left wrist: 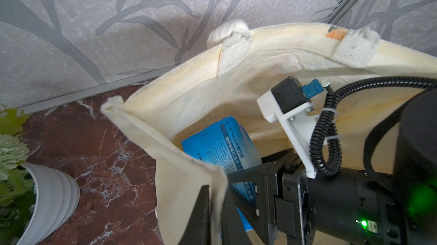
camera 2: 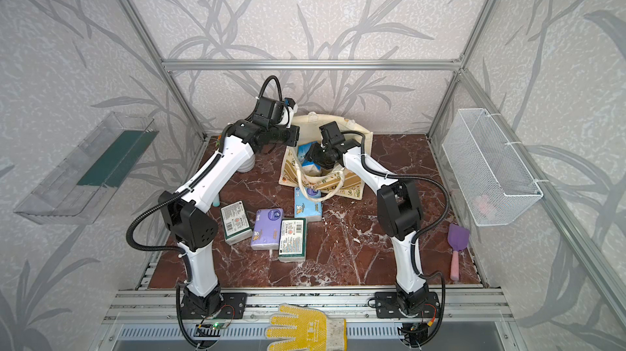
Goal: Put tissues into the canvas bag
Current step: Place the pack of facial tissues in the canvas bag.
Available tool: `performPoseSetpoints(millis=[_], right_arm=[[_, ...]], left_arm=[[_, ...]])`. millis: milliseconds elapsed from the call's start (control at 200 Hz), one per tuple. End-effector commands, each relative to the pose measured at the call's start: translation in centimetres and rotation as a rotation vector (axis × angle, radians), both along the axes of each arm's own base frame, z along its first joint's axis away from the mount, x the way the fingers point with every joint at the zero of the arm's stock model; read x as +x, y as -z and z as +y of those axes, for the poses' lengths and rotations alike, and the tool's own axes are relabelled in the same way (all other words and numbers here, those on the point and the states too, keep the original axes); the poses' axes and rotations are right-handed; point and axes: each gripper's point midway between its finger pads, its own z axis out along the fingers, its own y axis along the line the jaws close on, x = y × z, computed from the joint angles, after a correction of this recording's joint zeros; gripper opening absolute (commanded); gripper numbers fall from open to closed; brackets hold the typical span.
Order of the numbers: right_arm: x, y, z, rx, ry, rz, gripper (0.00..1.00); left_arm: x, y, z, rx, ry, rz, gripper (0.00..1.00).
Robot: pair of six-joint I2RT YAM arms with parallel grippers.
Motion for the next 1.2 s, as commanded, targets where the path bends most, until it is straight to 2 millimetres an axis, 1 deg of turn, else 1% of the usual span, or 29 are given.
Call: performPoseSetpoints(millis=[0,145,345,420,495,660,765,925,1065,1195], right_arm=[[0.0,0.6,0.1,-0.069,-0.058,-0.005,0.57],[0.3,1.8,-0.5,-0.152,-0.088,-0.009,0.57],[0.0,3.5,-0.4,-0.172,-0.113,0.023,0.58],[-0.1,3.7,-0.5,-0.182,-0.123,0.026,0.59],[-0.2,3.9,-0.7,-0.192,-0.131,0.028,0.65],[-0.5,4.0,-0.9,-0.171,-0.136,0.038,0.67],[-0.3,3.5,-1.3,-0.163,-0.124,0.031,0.74],[0.3,2.3,-1.3,-0.159,-0.122,-0.009,0.83],[0.6,1.2,-1.8,-0.185,-0.11,-0.039,0.95],[0.8,0.1,-2.1,-0.189,-0.109,-0.065,1.0]], left_arm=[[-0.2,-3.4,0.0,-0.148,0.014,-0.04,0.08],[-0.4,-4.3,0.1,-0.205,0.02,-0.054,0.07],[-0.3,-4.3,0.3,-0.23,0.021,-0.051,0.07],[-0.3,-4.2,0.2,-0.241,0.028,-0.049,0.07],[-0.2,-4.3,0.3,-0.253,0.023,-0.054,0.07],[0.0,-5.1,1.2,-0.316,-0.009,-0.073,0.07],[0.1,-5.1,1.6,-0.325,-0.02,-0.069,0.07],[0.2,-3.9,1.7,-0.318,-0.032,-0.034,0.07],[0.5,-3.3,2.0,-0.342,-0.059,-0.011,0.07],[0.6,-2.9,2.2,-0.352,-0.074,0.001,0.07]])
